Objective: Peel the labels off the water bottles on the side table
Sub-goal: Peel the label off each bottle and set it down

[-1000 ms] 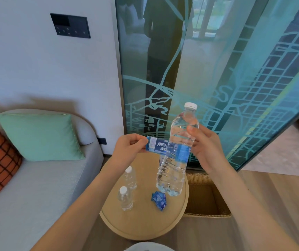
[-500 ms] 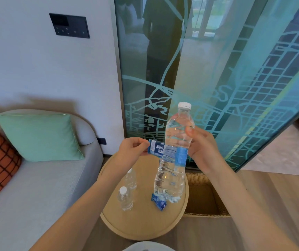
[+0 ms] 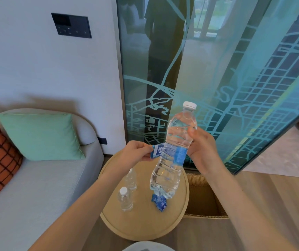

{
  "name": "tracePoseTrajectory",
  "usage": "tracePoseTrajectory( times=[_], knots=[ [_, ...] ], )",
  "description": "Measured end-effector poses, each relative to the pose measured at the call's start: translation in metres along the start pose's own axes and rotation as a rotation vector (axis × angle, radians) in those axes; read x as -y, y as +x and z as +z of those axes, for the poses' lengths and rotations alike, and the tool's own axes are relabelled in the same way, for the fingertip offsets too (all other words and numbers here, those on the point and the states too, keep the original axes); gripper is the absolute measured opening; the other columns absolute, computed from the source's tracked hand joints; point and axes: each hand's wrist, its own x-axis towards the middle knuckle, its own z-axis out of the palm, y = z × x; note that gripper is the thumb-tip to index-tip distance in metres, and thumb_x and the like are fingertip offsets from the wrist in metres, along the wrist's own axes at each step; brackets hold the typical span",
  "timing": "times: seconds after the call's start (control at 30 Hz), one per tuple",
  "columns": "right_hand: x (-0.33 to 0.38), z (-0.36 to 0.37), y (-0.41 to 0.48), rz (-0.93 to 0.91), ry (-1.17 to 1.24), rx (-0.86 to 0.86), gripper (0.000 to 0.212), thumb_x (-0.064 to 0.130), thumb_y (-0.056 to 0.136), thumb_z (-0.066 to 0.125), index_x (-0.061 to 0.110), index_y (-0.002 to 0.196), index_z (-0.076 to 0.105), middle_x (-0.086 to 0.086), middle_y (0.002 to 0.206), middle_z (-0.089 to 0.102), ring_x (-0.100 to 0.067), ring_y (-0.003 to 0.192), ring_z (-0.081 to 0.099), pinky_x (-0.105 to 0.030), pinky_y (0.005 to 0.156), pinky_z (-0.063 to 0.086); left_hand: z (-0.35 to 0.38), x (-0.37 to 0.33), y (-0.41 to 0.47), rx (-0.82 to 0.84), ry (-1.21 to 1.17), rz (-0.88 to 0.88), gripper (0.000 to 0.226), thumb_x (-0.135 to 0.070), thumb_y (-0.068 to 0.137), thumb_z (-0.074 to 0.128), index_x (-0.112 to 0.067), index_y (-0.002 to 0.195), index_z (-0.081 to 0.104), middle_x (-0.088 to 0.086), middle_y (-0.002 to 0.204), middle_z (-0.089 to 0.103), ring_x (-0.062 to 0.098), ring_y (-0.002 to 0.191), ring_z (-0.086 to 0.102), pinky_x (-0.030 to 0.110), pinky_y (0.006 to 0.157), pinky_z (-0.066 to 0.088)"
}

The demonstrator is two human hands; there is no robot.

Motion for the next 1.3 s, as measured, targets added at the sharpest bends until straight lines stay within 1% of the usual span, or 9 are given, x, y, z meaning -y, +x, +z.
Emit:
tracePoseTrajectory(
  times=[0.2, 0.3, 0.4, 0.53, 0.8, 0.87, 1.0, 1.17, 1.3],
  knots=[
    [0.004, 0.004, 0.004, -0.011, 0.005, 0.003, 0.056, 0.054, 0.06, 0.087, 0.016, 0.1, 0.079, -0.008, 0.102, 0.077, -0.023, 0.094, 0.073, -0.038, 0.077, 0.06, -0.001, -0.004, -0.003, -0.008, 0.021, -0.001, 0.017, -0.008, 0.094, 0.063, 0.004, 0.084, 0.069, 0.005, 0.076, 0.076, 0.011, 0.071, 0.074, 0.026, 0.071, 0.062],
    [0.007, 0.005, 0.003, 0.02, -0.003, -0.005, 0.043, 0.046, 0.069, 0.084, 0.015, 0.098, 0.078, -0.01, 0.101, 0.076, -0.024, 0.091, 0.074, -0.037, 0.072, 0.059, -0.002, -0.006, -0.002, -0.068, 0.03, 0.055, 0.021, -0.011, 0.094, 0.063, 0.008, 0.089, 0.069, 0.007, 0.08, 0.076, 0.011, 0.075, 0.073, 0.03, 0.077, 0.062],
    [0.007, 0.004, 0.003, 0.042, -0.058, -0.038, 0.029, 0.033, 0.081, 0.072, 0.01, 0.099, 0.077, -0.014, 0.103, 0.075, -0.028, 0.092, 0.073, -0.041, 0.073, 0.06, -0.005, -0.012, -0.001, -0.13, 0.005, 0.116, 0.02, -0.01, 0.094, 0.062, 0.007, 0.092, 0.07, 0.009, 0.083, 0.077, 0.011, 0.074, 0.073, 0.026, 0.072, 0.062],
    [0.007, 0.003, 0.002, 0.058, -0.083, -0.069, 0.045, 0.028, 0.082, 0.071, -0.001, 0.116, 0.068, -0.019, 0.11, 0.073, -0.032, 0.097, 0.072, -0.048, 0.082, 0.059, -0.007, -0.014, -0.003, -0.139, 0.017, 0.178, 0.017, -0.011, 0.095, 0.061, 0.001, 0.09, 0.072, 0.011, 0.086, 0.077, 0.013, 0.076, 0.073, 0.026, 0.073, 0.062],
    [0.007, 0.002, 0.002, 0.056, -0.122, -0.108, 0.046, 0.033, 0.075, 0.074, 0.009, 0.114, 0.072, -0.013, 0.108, 0.075, -0.03, 0.1, 0.073, -0.046, 0.084, 0.06, -0.007, -0.015, -0.015, -0.147, -0.014, 0.229, 0.012, -0.015, 0.097, 0.061, -0.011, 0.104, 0.07, 0.007, 0.103, 0.074, 0.019, 0.096, 0.071, 0.034, 0.083, 0.061],
    [0.007, 0.002, 0.003, 0.05, -0.134, -0.139, 0.045, 0.034, 0.074, 0.075, 0.012, 0.113, 0.072, -0.01, 0.107, 0.076, -0.028, 0.099, 0.073, -0.045, 0.084, 0.06, -0.004, -0.017, -0.021, -0.186, 0.019, 0.292, 0.013, -0.016, 0.096, 0.062, -0.018, 0.108, 0.068, -0.001, 0.107, 0.07, 0.016, 0.1, 0.067, 0.026, 0.082, 0.06],
    [0.004, -0.001, 0.004, 0.044, -0.13, -0.151, 0.023, 0.024, 0.084, 0.073, 0.019, 0.107, 0.076, -0.008, 0.105, 0.077, -0.027, 0.097, 0.074, -0.044, 0.079, 0.061, 0.0, -0.019, -0.032, -0.314, 0.072, 0.431, 0.019, -0.02, 0.093, 0.067, -0.03, 0.108, 0.065, -0.015, 0.106, 0.064, -0.002, 0.087, 0.063, 0.007, 0.073, 0.048],
    [0.002, -0.001, 0.005, 0.046, -0.106, -0.162, 0.025, 0.024, 0.083, 0.075, 0.018, 0.107, 0.076, -0.01, 0.103, 0.077, -0.028, 0.094, 0.075, -0.035, 0.069, 0.061, -0.001, -0.022, -0.044, -0.247, 0.073, 0.47, 0.009, -0.039, 0.085, 0.067, -0.04, 0.094, 0.067, -0.016, 0.09, 0.07, 0.0, 0.083, 0.065, 0.015, 0.073, 0.051],
    [0.0, 0.001, 0.008, 0.039, -0.119, -0.195, 0.029, 0.024, 0.082, 0.076, 0.016, 0.109, 0.075, -0.009, 0.103, 0.077, -0.028, 0.095, 0.074, -0.037, 0.071, 0.061, 0.012, -0.015, -0.057, -0.082, 0.293, 0.351, 0.033, -0.065, 0.079, 0.064, -0.045, 0.106, 0.063, -0.02, 0.1, 0.07, 0.0, 0.095, 0.066, 0.03, 0.084, 0.054]
  ],
)
